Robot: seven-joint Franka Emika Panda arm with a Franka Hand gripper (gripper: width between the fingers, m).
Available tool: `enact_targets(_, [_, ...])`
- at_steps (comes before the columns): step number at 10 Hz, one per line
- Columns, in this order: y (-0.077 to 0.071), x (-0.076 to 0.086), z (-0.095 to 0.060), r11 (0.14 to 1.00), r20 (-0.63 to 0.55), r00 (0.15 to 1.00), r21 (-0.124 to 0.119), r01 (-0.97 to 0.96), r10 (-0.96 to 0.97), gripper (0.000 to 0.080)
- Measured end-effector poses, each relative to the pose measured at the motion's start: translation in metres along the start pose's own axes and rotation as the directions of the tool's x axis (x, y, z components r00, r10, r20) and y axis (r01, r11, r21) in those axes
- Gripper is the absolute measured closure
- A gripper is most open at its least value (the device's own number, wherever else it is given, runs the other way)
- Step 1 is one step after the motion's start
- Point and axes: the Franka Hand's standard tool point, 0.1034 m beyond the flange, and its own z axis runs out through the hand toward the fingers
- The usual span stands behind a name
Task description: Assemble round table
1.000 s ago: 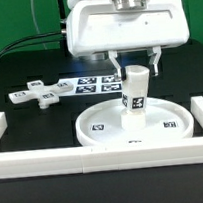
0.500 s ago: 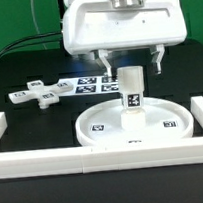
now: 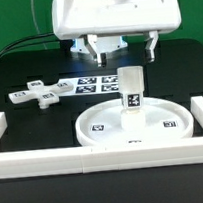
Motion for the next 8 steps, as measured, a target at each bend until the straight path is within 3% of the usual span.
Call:
enact_targets(1, [-0.003, -0.001, 0.001, 1.000, 0.018, 1.000, 0.011, 0.000, -0.001, 0.0151])
enact_targets(3, [0.000, -0.007, 0.009, 1.000, 0.017, 1.000, 0.005, 0.004, -0.005, 0.0151])
enact_targets(6, [-0.027, -0.006, 0.014, 0.993, 0.190, 0.981, 0.095, -0.064, 0.045, 0.0151])
enact_targets(8, [-0.034, -0.011, 0.017, 0.988, 0.305, 0.952, 0.138, -0.073, 0.028, 0.0151])
